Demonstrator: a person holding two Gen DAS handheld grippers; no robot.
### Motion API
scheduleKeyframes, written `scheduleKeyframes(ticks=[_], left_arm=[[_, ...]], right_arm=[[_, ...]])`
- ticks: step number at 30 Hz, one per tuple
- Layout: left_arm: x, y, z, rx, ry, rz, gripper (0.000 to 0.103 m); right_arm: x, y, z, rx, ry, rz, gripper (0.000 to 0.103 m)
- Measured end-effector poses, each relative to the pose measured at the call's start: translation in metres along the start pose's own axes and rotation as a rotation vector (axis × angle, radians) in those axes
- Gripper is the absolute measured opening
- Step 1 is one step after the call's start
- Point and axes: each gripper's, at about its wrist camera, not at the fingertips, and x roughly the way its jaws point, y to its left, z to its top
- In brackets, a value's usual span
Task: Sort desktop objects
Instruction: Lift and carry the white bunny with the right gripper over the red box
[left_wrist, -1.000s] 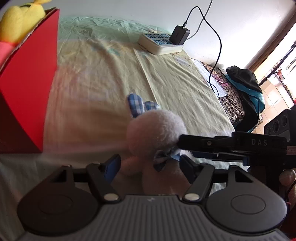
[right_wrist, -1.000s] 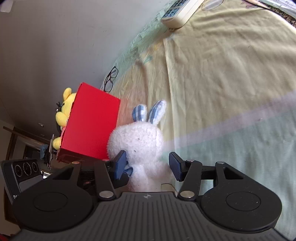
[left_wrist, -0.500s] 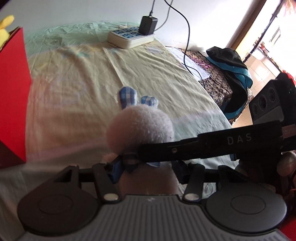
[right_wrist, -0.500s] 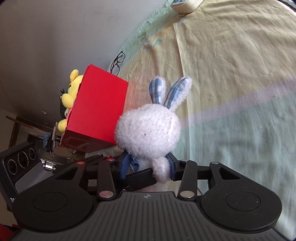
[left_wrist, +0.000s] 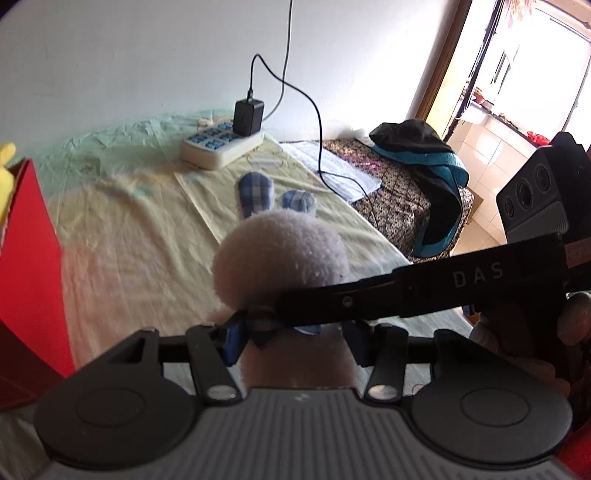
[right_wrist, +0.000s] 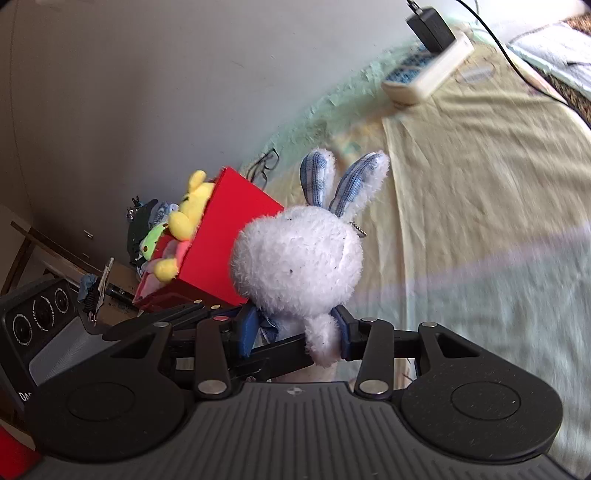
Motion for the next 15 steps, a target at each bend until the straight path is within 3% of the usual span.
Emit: scheduleKeyframes(ticks=[6, 15], left_arm=[[-0.051, 0.025, 0.017, 0.027, -0.120, 0.028, 0.052], [-0.137, 0.095, 0.022, 0.026, -0.270, 0.106, 0.052]], right_arm=[[0.008, 0.056, 0.018, -0.102, -0.098, 0.027, 0.045], [0.059, 0.151, 0.031, -0.277, -0.185, 0.098, 0.045]])
